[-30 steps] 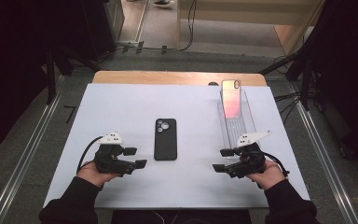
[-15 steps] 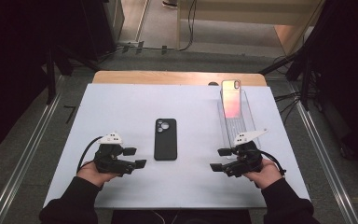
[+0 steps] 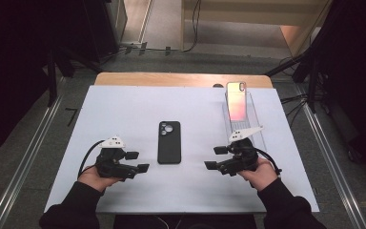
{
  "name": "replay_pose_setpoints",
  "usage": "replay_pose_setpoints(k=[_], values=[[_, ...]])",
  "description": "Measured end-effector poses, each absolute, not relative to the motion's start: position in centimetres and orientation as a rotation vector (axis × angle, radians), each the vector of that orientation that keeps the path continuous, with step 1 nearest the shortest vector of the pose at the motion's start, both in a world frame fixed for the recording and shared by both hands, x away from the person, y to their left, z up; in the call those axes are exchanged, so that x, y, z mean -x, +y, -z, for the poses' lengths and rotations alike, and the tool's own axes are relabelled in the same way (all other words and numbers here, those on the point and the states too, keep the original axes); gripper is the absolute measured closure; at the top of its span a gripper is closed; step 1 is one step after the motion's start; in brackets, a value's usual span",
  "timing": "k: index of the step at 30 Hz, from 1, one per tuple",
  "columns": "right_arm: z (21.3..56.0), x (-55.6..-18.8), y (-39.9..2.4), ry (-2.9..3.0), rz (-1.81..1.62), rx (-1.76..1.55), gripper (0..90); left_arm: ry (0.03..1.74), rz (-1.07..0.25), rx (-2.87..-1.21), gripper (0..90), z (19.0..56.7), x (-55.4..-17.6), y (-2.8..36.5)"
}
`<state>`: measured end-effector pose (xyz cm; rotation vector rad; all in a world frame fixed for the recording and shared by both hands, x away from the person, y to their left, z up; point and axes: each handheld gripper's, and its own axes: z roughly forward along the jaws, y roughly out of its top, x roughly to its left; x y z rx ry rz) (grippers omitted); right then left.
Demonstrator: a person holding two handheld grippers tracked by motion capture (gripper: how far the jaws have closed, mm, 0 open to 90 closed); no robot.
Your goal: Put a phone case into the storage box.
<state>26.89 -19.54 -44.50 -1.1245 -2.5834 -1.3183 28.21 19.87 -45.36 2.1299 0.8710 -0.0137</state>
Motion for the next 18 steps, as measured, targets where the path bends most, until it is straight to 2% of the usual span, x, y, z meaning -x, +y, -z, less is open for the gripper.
replay_pose_setpoints(k=[18], values=[[44.3,-29.4,-14.8,-2.547,1.314,1.140,23.5,0.892,-0.008,-2.121,30.4,45.5,-27.5,20.5]])
